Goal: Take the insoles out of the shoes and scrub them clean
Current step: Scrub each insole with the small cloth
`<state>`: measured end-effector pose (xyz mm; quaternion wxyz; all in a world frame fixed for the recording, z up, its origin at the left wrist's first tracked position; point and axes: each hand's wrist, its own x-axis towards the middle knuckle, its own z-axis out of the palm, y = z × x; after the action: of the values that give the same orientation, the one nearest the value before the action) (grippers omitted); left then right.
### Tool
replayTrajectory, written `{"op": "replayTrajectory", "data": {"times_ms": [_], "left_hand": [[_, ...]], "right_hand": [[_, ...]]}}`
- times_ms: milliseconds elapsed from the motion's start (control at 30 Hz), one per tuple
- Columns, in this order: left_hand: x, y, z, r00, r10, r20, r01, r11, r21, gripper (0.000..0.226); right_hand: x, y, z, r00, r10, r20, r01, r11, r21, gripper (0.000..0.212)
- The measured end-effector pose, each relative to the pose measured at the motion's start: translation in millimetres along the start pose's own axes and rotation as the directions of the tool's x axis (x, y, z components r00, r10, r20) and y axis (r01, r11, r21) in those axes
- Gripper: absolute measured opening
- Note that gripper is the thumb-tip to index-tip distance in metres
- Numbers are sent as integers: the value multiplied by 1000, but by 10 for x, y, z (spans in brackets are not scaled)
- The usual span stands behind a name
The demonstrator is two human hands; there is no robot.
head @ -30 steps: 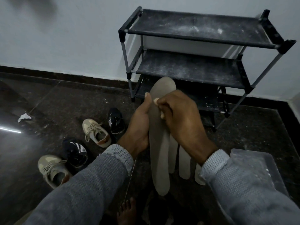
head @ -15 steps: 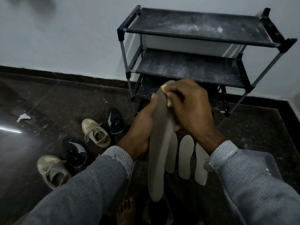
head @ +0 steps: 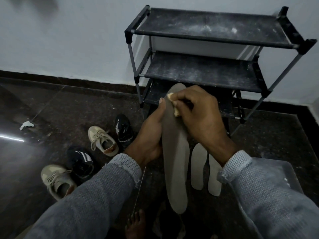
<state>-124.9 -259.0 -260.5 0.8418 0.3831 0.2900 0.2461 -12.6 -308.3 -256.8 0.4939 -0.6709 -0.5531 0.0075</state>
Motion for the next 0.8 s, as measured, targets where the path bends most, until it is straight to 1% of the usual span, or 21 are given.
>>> {"op": "replayTrajectory", "data": {"times_ms": [67, 133, 200, 300, 400, 433, 500, 633, 700, 800], "left_hand": [[5, 12, -31, 1000, 27, -5, -28, 1000, -14, 53], [13, 3, -69, 999, 37, 21, -36, 998, -47, 64], [10, 18, -84, 999, 30, 28, -27, 996, -90, 69], [30, 56, -137, 1000, -1, -16, -1, 993, -120, 72], [15, 73, -138, 999, -37, -36, 33, 994, -102, 66], [14, 63, -134, 998, -45, -35, 42, 995, -89, 64], [1, 53, -94, 999, -51, -20, 49, 996, -69, 60], [-33, 45, -15, 994, -105, 8, 105, 989, -106, 55], [-35, 40, -9, 993, -117, 23, 119, 987, -111, 54], [-13, 34, -24, 994, -101, 37, 105, 988, -114, 55]], "right_hand": [[-68, -91, 76, 999, -19, 44, 16, 998, 64, 9], [-121, -137, 119, 998, 5, 64, -13, 993, 120, 8], [-158, -159, 131, 996, 30, 83, -43, 986, 158, 7], [-185, -192, 132, 986, 23, 164, -48, 988, 146, 10], [-151, -181, 90, 978, -2, 209, -17, 996, 88, 8], [-124, -159, 66, 981, 5, 192, -15, 999, 51, 7], [-56, -90, 5, 994, 35, 104, -30, 999, -45, 8], [90, 106, -146, 992, 104, -69, -114, 978, -175, 11], [116, 170, -180, 989, 108, -99, -125, 974, -190, 12], [80, 156, -149, 993, 99, -63, -108, 982, -154, 13]]}}
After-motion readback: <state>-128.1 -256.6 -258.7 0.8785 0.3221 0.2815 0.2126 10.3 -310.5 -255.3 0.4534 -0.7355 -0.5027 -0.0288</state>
